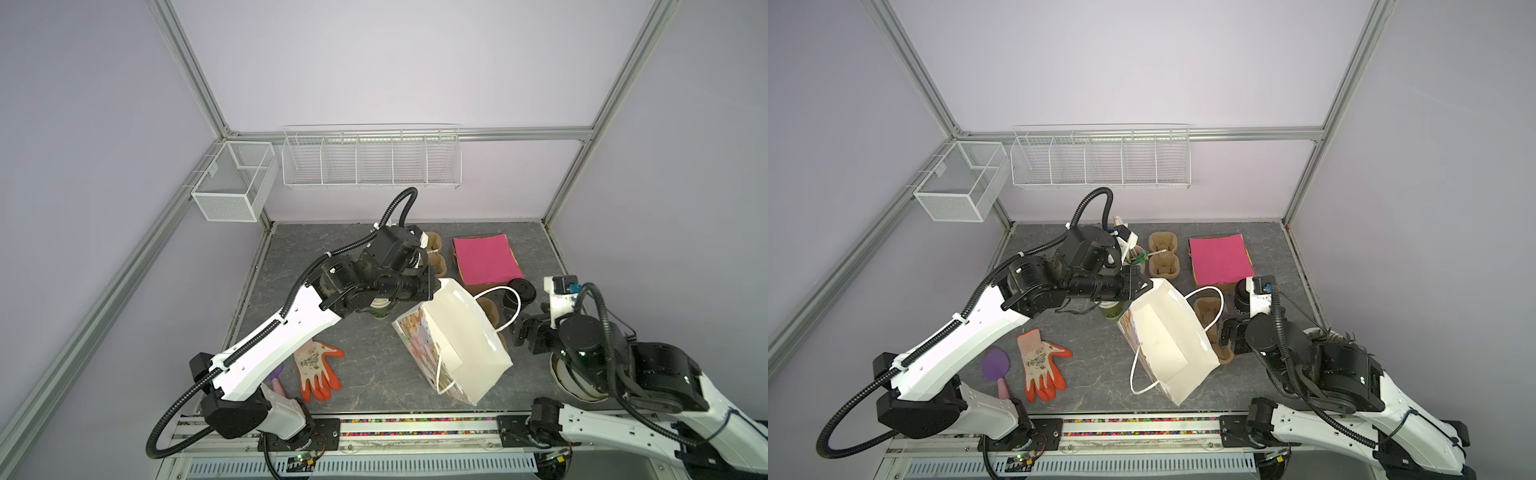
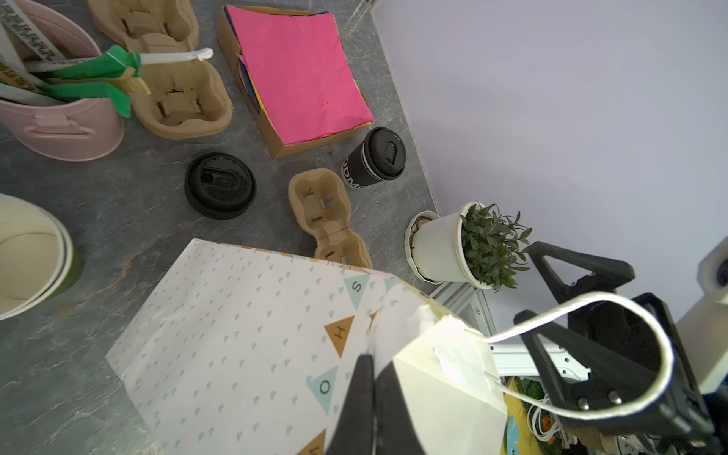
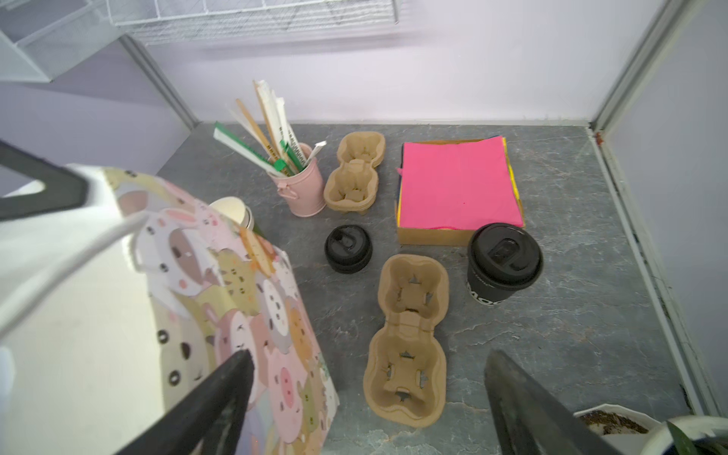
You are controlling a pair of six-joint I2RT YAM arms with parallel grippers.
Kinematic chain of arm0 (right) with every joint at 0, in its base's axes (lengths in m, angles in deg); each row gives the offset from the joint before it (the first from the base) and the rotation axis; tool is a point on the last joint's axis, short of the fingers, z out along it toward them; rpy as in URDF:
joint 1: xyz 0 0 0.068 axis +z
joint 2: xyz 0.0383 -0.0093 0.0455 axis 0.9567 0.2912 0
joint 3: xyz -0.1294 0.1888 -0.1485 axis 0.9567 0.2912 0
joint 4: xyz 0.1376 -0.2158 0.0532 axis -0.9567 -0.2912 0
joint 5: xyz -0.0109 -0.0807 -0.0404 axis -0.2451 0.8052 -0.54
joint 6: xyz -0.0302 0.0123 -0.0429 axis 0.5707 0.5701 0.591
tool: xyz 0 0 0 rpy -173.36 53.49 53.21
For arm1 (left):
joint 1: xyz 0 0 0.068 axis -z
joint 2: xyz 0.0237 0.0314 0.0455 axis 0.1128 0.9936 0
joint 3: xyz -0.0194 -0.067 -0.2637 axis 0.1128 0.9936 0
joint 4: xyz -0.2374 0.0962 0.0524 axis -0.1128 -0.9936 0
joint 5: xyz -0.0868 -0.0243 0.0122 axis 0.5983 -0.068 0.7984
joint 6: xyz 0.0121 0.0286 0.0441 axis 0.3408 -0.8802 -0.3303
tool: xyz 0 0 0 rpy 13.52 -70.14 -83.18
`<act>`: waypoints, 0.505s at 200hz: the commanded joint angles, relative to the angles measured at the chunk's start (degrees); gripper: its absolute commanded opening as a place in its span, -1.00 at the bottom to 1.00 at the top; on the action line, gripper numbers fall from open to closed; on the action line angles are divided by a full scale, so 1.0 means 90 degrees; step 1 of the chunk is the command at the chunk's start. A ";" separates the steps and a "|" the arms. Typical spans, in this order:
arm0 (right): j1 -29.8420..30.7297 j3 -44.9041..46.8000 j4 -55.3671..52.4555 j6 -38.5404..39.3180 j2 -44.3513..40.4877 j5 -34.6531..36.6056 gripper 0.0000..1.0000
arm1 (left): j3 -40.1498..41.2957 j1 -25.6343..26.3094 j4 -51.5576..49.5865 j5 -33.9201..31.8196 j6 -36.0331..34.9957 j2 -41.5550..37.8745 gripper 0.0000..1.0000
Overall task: Pack a coffee takeout order
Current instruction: Place the takeout bag at the center of the table.
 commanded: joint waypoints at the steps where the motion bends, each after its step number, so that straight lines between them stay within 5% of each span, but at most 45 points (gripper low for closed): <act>1: -0.0021 -0.0141 0.0319 0.0473 0.0465 -0.0611 0.87 | 0.0181 0.0043 0.0479 0.0394 0.0219 0.0133 -1.00; 101: -0.0107 -0.0231 -0.0258 0.0210 0.0641 -0.0357 0.87 | -0.0099 -0.0580 0.0123 0.0559 -0.0673 0.1060 -1.00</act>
